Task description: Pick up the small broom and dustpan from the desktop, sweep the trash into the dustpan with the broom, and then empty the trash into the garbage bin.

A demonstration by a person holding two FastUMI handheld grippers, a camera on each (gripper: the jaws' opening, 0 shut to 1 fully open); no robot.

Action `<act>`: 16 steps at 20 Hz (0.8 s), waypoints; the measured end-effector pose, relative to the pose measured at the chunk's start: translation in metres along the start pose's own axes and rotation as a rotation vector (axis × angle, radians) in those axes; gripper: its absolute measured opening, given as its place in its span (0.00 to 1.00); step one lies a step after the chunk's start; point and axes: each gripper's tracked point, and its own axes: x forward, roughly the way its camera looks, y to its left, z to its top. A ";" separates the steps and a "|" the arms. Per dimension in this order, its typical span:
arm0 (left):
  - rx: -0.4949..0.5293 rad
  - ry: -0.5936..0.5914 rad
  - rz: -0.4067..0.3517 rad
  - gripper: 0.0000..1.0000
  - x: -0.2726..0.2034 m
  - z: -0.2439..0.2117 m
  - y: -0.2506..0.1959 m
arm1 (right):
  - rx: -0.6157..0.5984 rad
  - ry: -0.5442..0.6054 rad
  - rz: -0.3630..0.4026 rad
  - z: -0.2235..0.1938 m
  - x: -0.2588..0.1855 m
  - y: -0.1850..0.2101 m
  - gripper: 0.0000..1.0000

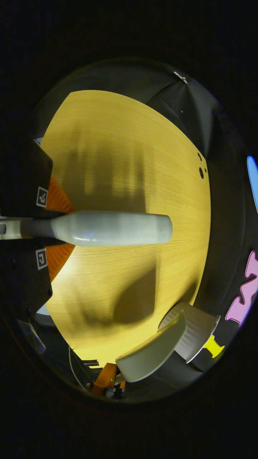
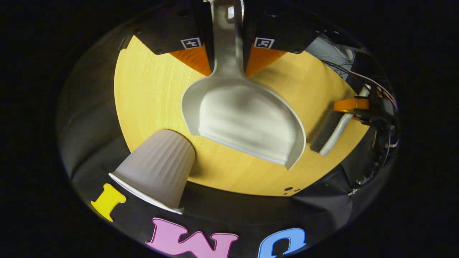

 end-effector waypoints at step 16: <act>0.072 0.141 0.105 0.29 0.004 -0.005 0.006 | 0.072 0.157 0.079 -0.028 0.074 0.019 0.38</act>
